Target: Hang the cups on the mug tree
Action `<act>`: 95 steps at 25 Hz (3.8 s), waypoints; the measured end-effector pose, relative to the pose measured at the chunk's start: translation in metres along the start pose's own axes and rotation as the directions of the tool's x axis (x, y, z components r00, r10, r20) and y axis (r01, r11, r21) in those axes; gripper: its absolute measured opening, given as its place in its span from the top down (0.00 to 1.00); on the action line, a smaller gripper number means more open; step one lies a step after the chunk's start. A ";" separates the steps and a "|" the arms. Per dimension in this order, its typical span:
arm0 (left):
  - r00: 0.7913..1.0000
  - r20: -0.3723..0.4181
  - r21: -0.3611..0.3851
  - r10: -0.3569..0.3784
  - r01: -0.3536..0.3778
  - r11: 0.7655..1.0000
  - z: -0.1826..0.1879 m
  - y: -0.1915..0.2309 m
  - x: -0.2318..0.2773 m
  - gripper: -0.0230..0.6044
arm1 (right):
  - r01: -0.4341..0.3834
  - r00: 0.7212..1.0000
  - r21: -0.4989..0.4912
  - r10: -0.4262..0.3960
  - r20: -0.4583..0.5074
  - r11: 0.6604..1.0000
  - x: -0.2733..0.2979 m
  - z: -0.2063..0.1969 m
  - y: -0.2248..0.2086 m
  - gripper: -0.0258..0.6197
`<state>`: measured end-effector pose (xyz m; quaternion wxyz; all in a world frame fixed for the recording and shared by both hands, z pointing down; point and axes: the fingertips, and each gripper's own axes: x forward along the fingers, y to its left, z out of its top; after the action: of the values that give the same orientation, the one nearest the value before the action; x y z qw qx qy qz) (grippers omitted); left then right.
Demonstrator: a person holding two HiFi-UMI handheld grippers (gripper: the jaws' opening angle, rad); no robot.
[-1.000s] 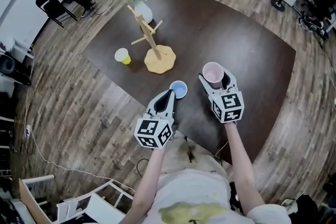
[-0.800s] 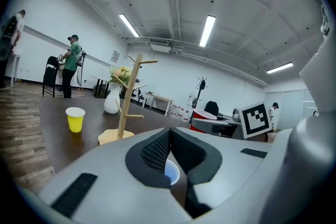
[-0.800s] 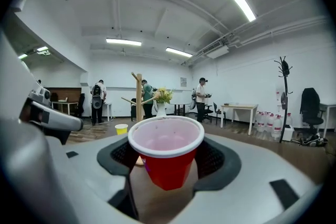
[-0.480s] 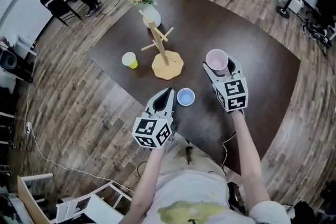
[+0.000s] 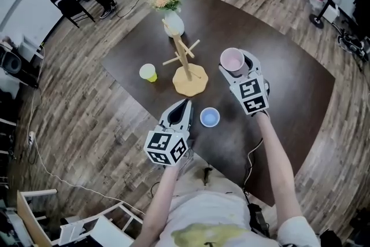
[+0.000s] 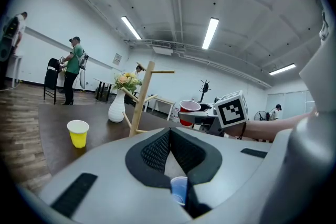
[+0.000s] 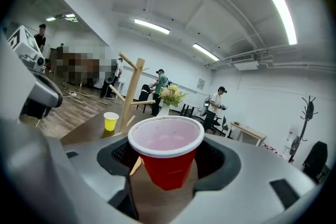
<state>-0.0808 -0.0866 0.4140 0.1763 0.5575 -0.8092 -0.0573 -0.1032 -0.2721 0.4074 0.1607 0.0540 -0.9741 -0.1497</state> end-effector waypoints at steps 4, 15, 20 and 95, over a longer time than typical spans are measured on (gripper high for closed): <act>1.000 0.001 0.003 0.007 -0.007 1.000 0.006 0.006 0.005 0.93 | -0.025 1.000 -0.092 0.024 -0.008 0.995 0.021 0.009 0.000 0.47; 1.000 -0.010 -0.001 0.021 -0.021 1.000 0.011 0.017 0.013 0.93 | -0.059 0.998 -0.300 0.058 -0.012 0.952 0.063 0.028 0.010 0.47; 1.000 -0.014 -0.010 0.027 -0.027 1.000 0.009 0.019 0.017 0.93 | -0.067 0.998 -0.364 0.064 -0.019 0.929 0.076 0.028 0.014 0.47; 0.996 0.045 -0.040 0.080 -0.079 0.996 0.012 0.025 -0.020 0.93 | -0.073 0.992 -0.717 0.123 0.017 0.694 0.061 0.057 0.103 0.41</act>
<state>-0.1011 -0.0601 0.4053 0.1701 0.5199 -0.8334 -0.0789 -0.1856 -0.1678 0.4064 0.1456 -0.0693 -0.8458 -0.5086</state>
